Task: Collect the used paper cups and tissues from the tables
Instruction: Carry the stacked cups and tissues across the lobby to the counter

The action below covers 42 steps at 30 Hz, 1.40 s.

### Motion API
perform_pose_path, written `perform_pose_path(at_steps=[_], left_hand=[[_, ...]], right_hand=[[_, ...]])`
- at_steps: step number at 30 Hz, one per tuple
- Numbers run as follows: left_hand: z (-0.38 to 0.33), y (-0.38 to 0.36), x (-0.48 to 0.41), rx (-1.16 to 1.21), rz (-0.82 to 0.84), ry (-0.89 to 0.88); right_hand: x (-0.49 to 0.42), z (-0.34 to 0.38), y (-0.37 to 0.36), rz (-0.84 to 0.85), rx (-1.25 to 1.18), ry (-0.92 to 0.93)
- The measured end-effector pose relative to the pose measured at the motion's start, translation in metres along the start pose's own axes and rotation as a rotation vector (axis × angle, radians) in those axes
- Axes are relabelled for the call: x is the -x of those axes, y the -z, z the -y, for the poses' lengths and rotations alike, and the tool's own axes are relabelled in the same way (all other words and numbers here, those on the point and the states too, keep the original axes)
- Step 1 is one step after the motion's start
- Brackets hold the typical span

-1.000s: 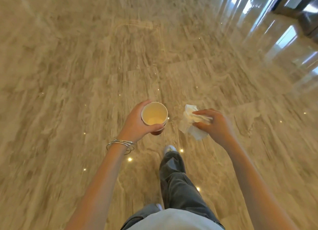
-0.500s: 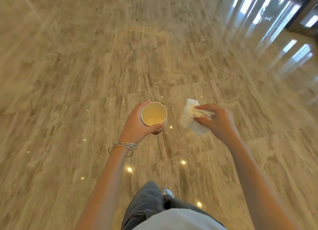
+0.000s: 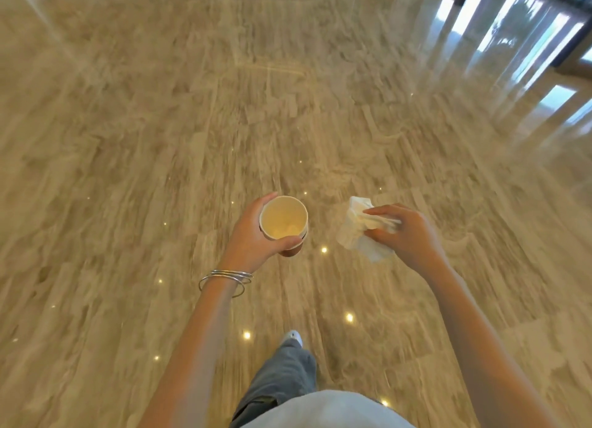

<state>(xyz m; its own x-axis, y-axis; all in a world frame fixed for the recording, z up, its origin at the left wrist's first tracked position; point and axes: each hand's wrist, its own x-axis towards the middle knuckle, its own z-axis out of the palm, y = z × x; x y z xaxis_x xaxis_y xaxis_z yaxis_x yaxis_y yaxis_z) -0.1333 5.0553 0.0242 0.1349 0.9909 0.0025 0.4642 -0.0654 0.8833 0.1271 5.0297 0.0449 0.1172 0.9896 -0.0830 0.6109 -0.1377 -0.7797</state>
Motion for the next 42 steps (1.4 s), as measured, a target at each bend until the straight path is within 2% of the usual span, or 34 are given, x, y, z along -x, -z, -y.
perform_pose_path(at_steps=[6,15,21,28,36,42], left_hand=[[-0.002,0.029,-0.141,-0.02,0.008,-0.035],[0.024,0.011,-0.328,-0.054,0.027,-0.009],[0.002,-0.004,-0.477,-0.022,0.024,0.016],[-0.016,-0.015,-0.635,-0.012,-0.015,-0.018],[0.012,-0.017,-0.793,-0.019,0.042,0.006],[0.017,0.009,-0.95,-0.032,0.046,-0.001]], right_hand=[[-0.13,0.031,0.0,-0.06,-0.007,0.004],[-0.322,0.017,-0.004,-0.028,0.041,0.006],[-0.476,0.022,0.03,-0.017,-0.009,-0.024],[-0.634,0.034,0.063,-0.032,-0.007,0.023],[-0.792,0.023,0.045,-0.016,-0.034,-0.001],[-0.943,0.052,0.044,-0.051,-0.05,-0.002]])
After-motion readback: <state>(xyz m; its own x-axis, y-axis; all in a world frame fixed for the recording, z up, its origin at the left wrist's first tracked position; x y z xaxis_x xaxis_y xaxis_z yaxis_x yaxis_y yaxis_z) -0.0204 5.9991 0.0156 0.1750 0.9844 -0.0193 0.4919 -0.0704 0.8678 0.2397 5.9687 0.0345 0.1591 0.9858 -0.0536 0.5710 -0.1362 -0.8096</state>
